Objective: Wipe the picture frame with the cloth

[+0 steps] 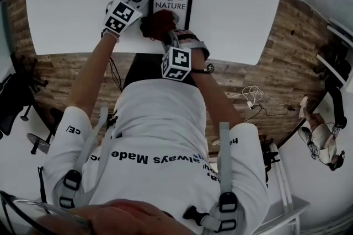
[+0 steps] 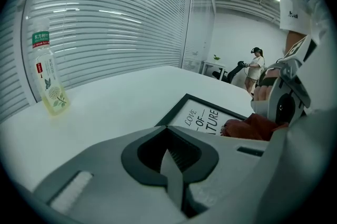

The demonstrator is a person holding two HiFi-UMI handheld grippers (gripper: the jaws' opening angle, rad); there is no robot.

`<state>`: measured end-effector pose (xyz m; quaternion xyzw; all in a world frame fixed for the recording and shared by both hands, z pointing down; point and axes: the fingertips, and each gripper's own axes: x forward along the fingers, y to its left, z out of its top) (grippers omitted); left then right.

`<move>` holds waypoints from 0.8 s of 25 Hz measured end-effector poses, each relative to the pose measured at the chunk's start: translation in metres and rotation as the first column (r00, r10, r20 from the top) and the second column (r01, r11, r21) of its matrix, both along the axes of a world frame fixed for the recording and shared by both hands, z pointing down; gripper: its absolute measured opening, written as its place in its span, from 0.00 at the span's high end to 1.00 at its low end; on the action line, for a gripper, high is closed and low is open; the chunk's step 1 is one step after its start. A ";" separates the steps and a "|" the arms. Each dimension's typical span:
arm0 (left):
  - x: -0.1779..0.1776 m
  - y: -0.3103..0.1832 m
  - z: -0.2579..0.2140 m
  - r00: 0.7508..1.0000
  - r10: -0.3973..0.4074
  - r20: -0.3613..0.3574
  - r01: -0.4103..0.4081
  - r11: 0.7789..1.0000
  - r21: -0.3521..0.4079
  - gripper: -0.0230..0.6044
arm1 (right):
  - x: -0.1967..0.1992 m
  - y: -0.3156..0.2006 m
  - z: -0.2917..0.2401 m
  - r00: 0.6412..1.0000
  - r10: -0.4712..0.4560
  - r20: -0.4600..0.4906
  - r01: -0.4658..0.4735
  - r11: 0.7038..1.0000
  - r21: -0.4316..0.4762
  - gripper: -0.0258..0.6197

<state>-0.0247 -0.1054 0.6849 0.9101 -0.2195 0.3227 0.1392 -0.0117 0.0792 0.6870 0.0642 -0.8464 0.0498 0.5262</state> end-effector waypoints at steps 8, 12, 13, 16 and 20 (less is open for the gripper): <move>0.005 0.001 0.003 1.000 0.002 -0.016 -0.002 0.998 -0.063 0.96 | 0.024 -0.066 -0.070 0.980 0.159 0.121 -0.174 0.977 0.122 0.94; 0.006 0.001 0.004 1.000 0.010 -0.002 -0.010 0.998 -0.060 0.96 | 0.044 -0.126 -0.092 0.950 0.273 0.155 -0.305 0.916 0.259 0.94; 0.006 0.001 0.004 1.000 0.014 0.000 -0.014 0.998 -0.058 0.96 | 0.048 -0.138 -0.088 0.945 0.293 0.148 -0.324 0.904 0.278 0.94; 0.006 0.002 0.004 1.000 0.024 0.009 -0.024 0.997 -0.069 0.96 | 0.053 -0.159 -0.058 0.939 0.331 0.093 -0.343 0.892 0.295 0.94; 0.007 0.003 0.004 0.999 0.031 0.023 -0.029 0.997 -0.074 0.96 | 0.051 -0.159 -0.005 0.943 0.333 -0.002 -0.324 0.918 0.231 0.94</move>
